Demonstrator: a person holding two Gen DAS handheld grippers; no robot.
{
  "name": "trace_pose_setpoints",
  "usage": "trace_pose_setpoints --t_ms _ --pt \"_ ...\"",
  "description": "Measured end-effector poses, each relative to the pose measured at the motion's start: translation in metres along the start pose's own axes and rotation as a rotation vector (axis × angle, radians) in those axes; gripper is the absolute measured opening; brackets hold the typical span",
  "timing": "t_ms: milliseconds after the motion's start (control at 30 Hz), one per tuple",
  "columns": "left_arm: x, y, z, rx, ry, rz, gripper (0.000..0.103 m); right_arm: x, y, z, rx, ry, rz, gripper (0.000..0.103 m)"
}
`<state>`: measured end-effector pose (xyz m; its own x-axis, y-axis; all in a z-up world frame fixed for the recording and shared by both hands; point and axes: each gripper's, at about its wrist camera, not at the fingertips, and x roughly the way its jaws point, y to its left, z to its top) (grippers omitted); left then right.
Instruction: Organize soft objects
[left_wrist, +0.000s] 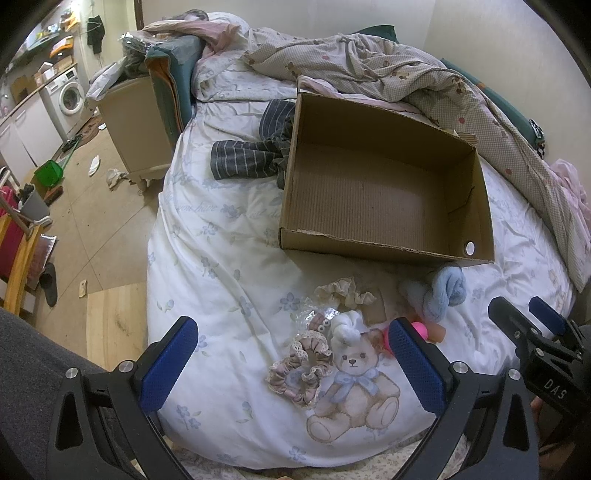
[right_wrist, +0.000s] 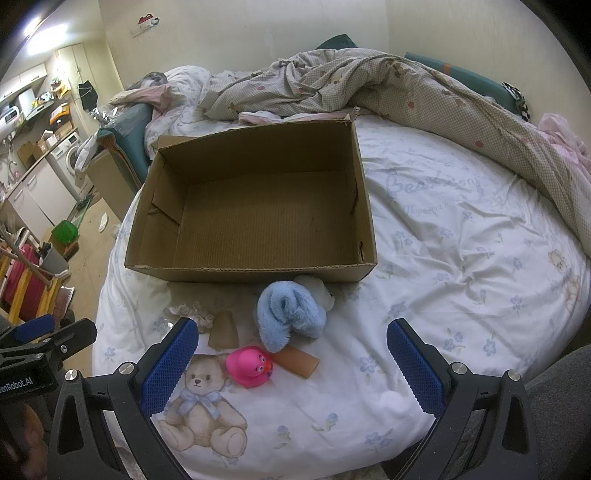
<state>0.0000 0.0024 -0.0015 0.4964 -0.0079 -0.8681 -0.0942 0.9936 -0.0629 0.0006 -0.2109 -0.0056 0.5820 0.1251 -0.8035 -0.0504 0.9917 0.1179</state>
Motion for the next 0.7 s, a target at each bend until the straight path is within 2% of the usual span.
trace_pose_setpoints --t_ms 700 --pt "0.0023 -0.0009 -0.0011 -0.002 0.021 -0.002 0.103 0.0005 0.0002 0.0013 0.003 0.003 0.0 0.103"
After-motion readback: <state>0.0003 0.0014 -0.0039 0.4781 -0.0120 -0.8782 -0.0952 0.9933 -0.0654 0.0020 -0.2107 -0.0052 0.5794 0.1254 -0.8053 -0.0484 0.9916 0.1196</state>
